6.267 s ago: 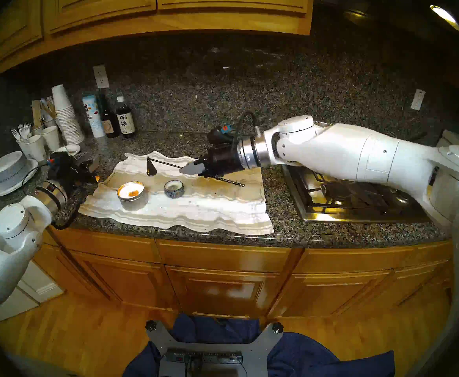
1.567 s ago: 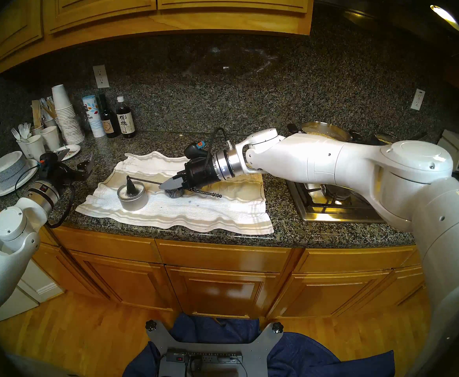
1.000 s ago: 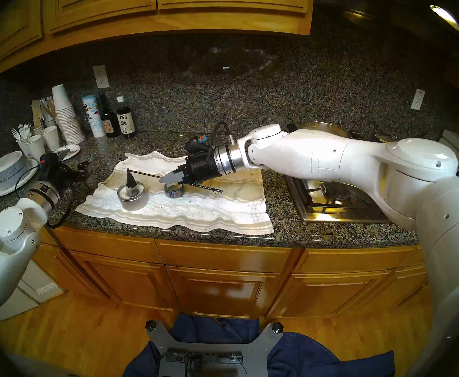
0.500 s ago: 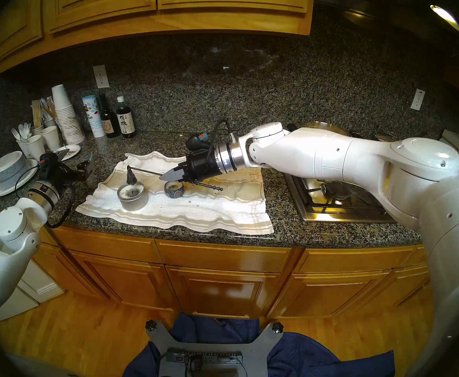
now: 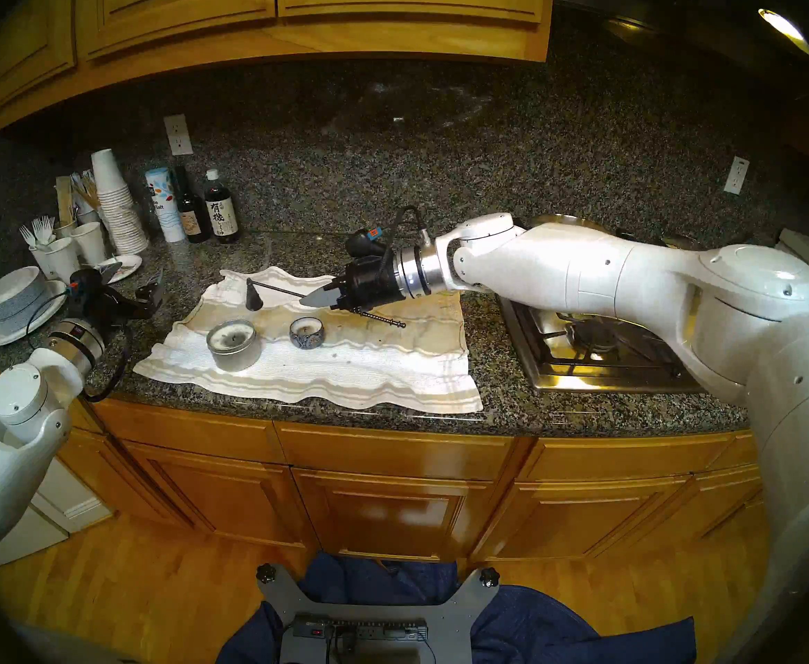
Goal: Put out candle flame
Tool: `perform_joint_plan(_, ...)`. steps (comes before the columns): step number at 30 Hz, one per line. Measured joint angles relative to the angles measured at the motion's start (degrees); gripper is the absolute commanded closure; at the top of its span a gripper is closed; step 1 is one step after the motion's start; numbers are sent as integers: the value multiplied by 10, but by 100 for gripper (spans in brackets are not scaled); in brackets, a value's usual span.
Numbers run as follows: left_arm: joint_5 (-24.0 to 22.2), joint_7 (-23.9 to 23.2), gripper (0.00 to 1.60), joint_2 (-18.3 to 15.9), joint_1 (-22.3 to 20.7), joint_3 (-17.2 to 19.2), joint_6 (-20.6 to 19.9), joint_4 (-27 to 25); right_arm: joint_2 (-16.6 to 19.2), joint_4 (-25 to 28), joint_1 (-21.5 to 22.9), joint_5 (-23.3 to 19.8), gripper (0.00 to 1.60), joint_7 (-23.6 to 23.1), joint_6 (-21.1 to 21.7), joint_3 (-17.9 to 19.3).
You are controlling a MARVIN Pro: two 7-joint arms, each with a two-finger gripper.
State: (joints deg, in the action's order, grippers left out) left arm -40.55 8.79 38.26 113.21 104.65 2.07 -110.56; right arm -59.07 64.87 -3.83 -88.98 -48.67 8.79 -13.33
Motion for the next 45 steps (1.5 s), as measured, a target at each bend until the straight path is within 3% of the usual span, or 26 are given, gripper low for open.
perform_joint_plan(20,0,-1,0,-3,-5,-6,0,1,43,-43,-13,-20,160,24,-5,0)
perform_joint_plan(45,0,-1,0,-3,-5,-3,1,3,46,-105,-42,-38,160,11,-15,-2)
